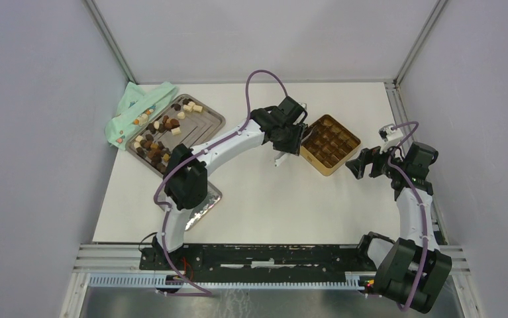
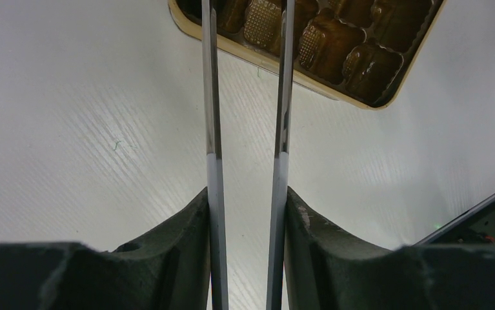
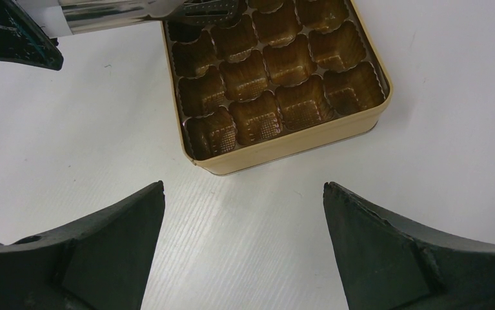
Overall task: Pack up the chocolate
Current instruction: Place the fake chocolate in the packing box.
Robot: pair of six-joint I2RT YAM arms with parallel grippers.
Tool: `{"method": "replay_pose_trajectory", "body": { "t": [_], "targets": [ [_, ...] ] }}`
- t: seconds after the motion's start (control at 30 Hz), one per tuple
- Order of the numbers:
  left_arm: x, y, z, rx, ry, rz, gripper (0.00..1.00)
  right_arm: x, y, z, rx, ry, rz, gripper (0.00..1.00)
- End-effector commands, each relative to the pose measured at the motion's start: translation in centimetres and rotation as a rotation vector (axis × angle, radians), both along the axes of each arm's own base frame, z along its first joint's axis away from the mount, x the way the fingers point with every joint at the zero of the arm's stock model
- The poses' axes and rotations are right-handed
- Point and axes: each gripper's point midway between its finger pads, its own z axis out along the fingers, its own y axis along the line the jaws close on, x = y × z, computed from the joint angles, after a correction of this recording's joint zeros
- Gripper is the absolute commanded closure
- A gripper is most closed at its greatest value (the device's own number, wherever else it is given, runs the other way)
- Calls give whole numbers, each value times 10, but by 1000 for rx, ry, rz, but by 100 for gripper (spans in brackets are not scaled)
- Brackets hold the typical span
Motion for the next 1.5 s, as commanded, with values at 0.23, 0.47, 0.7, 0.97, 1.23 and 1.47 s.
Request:
{"method": "replay_pose_trajectory", "body": {
  "t": [0.23, 0.47, 0.7, 0.97, 1.23, 1.47],
  "targets": [
    [13, -11, 31, -48, -102, -31, 52, 3, 0, 6, -3, -37, 7, 2],
    [11, -11, 68, -136, -160, -15, 57, 3, 0, 8, -4, -37, 15, 2],
    [1, 24, 115, -239, -232, 50, 58, 1, 4, 13, -17, -53, 53, 2],
    [-2, 143, 132, -220, -269, 188, 58, -8, 15, 18, -32, -89, 151, 2],
    [-16, 235, 98, -93, -254, 255, 57, -8, 0, 28, -176, -87, 145, 2],
    [-4, 282, 81, 20, -243, 323, 57, 4, 7, 41, -195, -106, 190, 2]
  ]
}}
